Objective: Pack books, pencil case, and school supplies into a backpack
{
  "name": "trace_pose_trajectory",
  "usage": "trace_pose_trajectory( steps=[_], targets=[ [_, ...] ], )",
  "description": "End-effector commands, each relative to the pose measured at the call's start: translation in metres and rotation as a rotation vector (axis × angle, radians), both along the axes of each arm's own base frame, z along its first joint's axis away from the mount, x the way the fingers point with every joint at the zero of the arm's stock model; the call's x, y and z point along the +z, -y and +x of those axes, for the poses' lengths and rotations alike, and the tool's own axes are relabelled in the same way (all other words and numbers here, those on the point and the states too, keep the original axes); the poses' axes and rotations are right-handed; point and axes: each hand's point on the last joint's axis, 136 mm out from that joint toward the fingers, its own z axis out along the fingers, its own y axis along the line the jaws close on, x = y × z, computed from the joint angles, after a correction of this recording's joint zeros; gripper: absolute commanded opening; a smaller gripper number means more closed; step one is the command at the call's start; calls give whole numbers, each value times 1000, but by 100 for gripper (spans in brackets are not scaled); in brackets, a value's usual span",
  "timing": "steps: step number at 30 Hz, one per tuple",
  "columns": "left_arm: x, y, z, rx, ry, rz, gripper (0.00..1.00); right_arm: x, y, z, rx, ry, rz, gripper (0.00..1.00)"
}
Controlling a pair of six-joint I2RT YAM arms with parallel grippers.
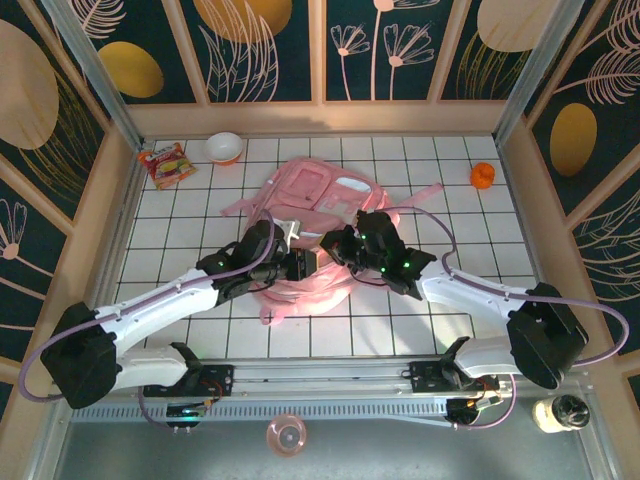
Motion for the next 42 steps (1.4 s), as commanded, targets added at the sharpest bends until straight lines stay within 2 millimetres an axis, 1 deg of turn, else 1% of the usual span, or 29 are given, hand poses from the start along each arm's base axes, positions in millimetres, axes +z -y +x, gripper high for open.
trace_pose_trajectory(
  steps=[1,3,4,8,11,13,14,15,19,20,22,23,25,26,28,31,33,35,38,42],
  targets=[
    [9,2,9,28,28,14,16,40,-10,12,8,114,58,0],
    [6,-7,11,40,51,74,4,35,-4,11,30,113,21,0],
    [3,-13,12,46,62,107,1,33,1,11,41,110,6,0],
    [-15,-43,8,77,98,246,0,21,33,10,73,94,-57,0],
    [-23,-62,6,107,113,294,0,12,58,9,108,78,-109,0],
    [-26,-70,5,126,121,296,0,7,66,5,149,65,-125,0],
    [-26,-72,5,134,128,291,0,4,73,7,156,57,-130,0],
    [-25,-72,5,136,136,283,0,3,75,6,167,52,-132,0],
    [-16,-58,6,79,191,215,0,4,81,7,196,83,-153,0],
    [-12,-53,7,66,202,194,0,6,82,10,197,107,-171,4],
    [-5,-43,8,33,222,158,0,12,86,14,189,160,-217,22],
    [-1,-39,8,20,229,142,0,17,88,15,189,200,-242,29],
    [5,-32,10,-3,241,122,0,28,91,17,191,293,-290,39],
    [8,-29,10,-16,249,111,0,37,92,16,203,359,-310,42],
    [14,-24,10,-35,262,101,0,50,93,14,226,477,-353,48],
    [23,-19,10,-59,283,81,0,68,93,11,278,654,-412,53],
    [27,-17,8,-79,290,69,0,76,90,8,326,749,-448,54],
    [32,-13,4,-115,303,49,0,78,85,4,405,839,-491,55],
    [37,-8,-2,-156,318,21,0,74,77,-1,538,955,-582,55],
    [40,-2,-10,-216,334,-8,0,58,55,-17,765,1116,-690,57]
  ],
)
